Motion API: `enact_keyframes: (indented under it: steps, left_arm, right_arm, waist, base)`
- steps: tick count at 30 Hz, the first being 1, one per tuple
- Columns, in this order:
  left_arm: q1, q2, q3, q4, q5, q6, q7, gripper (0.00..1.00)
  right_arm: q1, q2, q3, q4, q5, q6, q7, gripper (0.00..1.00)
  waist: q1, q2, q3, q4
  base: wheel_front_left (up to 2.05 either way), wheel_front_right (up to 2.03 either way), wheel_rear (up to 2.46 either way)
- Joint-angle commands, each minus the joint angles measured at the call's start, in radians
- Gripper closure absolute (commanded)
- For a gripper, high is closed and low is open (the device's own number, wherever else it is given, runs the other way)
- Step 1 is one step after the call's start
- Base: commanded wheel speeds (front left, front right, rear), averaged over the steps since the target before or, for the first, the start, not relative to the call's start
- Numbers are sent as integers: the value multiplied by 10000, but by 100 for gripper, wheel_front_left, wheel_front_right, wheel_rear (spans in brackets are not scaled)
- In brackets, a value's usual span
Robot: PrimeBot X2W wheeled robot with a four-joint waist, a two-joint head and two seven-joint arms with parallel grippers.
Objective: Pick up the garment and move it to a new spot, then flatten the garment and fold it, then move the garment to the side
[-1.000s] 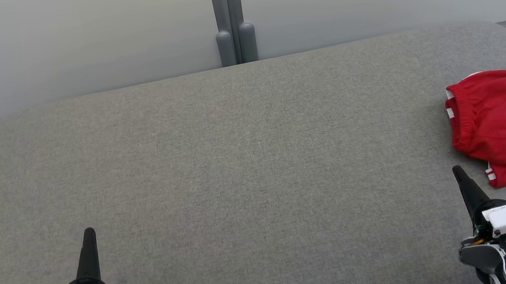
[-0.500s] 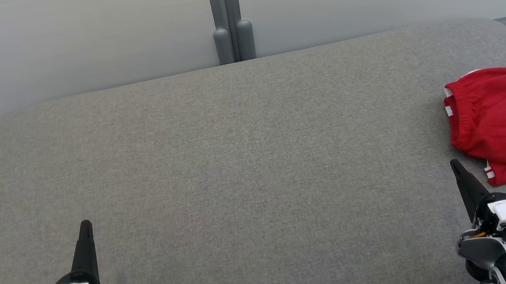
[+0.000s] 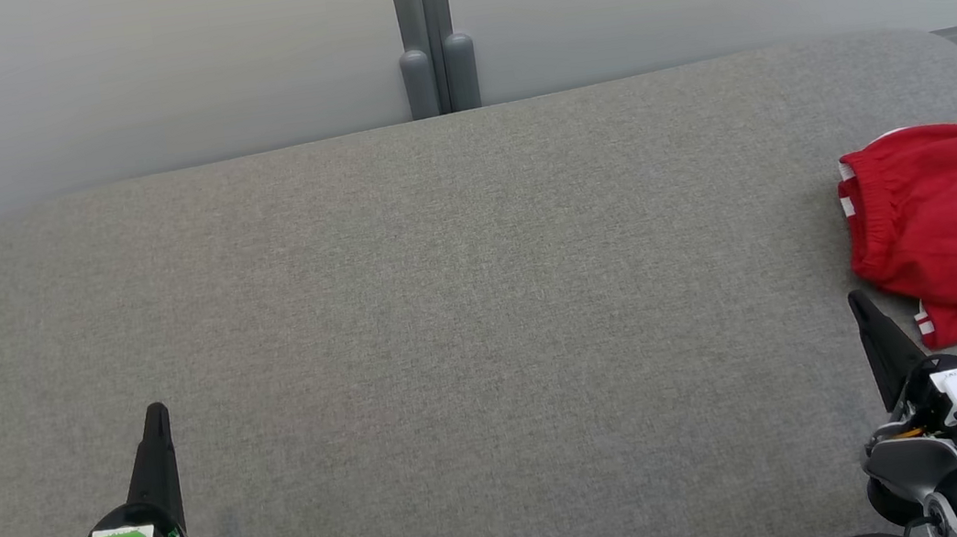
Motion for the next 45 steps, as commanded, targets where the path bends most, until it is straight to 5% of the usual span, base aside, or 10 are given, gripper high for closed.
enact_keyframes:
  steps: [1,45]
  left_arm:
    - [-123,1,44,-12,-20,18,23,100]
    - [-123,-1,47,-13,-16,18,27,100]
  right_arm:
    - [-75,-8,-26,-44,58,4,43,100]
    - [-75,-8,-22,-44,60,4,40,100]
  waist:
    - [0,0,-1,0]
    - [0,0,-1,0]
  base:
    - [0,0,0]
    - [0,0,0]
